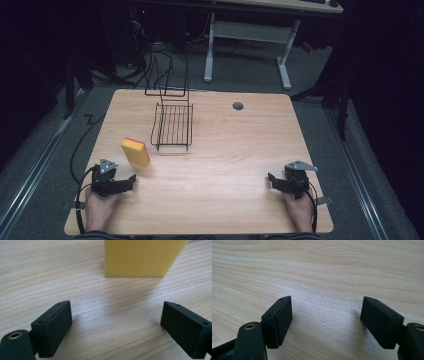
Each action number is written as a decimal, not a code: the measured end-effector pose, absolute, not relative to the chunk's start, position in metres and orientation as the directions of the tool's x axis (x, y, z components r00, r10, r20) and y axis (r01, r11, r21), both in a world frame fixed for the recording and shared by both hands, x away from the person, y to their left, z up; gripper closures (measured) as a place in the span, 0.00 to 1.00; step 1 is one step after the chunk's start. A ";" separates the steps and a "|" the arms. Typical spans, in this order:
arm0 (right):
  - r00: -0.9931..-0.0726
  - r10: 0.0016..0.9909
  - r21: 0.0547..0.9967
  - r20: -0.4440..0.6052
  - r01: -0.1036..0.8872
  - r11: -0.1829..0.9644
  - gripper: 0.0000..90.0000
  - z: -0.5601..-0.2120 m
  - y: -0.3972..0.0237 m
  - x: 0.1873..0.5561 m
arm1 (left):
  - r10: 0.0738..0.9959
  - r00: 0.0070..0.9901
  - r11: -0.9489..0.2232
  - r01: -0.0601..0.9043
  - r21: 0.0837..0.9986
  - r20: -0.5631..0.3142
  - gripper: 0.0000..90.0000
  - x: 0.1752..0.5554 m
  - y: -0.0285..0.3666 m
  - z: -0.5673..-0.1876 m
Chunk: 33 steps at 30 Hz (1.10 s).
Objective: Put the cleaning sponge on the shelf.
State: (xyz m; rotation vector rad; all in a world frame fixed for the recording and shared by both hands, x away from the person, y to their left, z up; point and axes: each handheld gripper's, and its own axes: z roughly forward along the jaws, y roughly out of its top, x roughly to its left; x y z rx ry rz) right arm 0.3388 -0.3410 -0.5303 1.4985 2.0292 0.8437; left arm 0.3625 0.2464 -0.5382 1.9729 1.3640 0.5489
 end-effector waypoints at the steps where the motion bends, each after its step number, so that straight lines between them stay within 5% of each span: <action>1: -0.288 0.958 0.717 -0.016 0.664 0.212 0.29 -0.530 -0.341 0.339 | 0.931 0.365 -0.227 0.647 0.728 -0.034 0.10 0.362 0.247 -0.538; 33: -0.287 0.958 0.717 -0.017 0.664 0.212 0.29 -0.530 -0.341 0.339 | 0.919 0.385 -0.158 0.545 0.823 -0.078 0.02 0.345 0.243 -0.498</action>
